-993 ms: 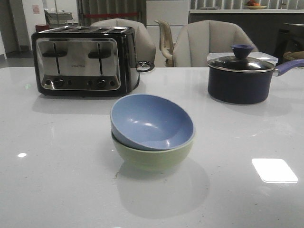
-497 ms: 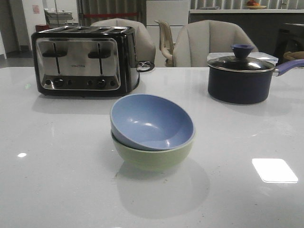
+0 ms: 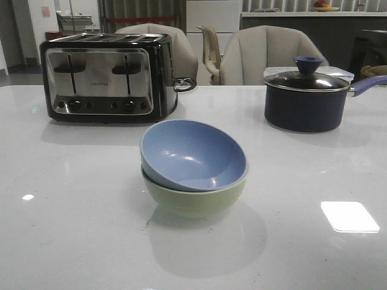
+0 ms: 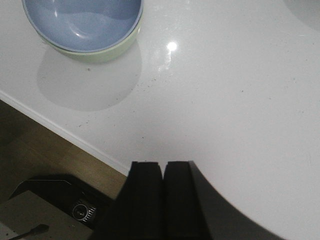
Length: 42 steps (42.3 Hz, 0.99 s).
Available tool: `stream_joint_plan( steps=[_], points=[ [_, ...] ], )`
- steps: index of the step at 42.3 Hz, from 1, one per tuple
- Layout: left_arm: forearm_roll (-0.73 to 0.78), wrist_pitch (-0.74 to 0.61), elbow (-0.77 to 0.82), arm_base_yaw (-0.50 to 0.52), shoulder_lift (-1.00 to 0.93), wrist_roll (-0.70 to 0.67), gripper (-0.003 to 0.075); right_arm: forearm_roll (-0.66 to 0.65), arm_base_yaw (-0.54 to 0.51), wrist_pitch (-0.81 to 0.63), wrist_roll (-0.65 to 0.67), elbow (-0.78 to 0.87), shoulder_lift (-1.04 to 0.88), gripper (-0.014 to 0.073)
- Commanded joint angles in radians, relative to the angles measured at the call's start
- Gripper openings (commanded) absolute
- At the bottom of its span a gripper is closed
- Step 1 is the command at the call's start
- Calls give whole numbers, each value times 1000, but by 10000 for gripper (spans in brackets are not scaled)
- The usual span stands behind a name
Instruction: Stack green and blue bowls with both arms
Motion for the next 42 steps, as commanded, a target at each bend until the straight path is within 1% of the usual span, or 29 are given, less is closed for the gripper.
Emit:
stream_joint_plan(
  steps=[1, 16, 19, 22, 25, 29, 31, 37, 42],
  points=[
    [-18, -79, -27, 2, 1, -9, 99, -14, -5, -56, -7, -26, -7, 42],
    [-9, -79, -26, 2, -11, -9, 99, -14, -5, -56, -7, -26, -7, 42],
    [-2, -92, -26, 48, -49, -9, 99, -14, -5, -56, -7, -26, -7, 42],
    [17, -120, -14, 120, -111, 0, 99, -14, -5, -56, -7, -26, -7, 42],
    [53, -184, 26, 198, -191, 0, 99, -14, -5, -56, -7, -26, -7, 42],
    [85, -301, 112, 298, -319, 0, 99, -14, -5, -56, -7, -26, -7, 42],
    [98, -331, 160, 334, -370, 0, 99, -14, -5, -56, -7, -26, -7, 42],
    [107, -377, 289, 430, -503, 0, 100, -14, -5, -56, -7, -26, -7, 42],
    [107, -427, 403, 483, -548, -10, 100, -14, -5, -56, -7, -26, -7, 42]
  ],
)
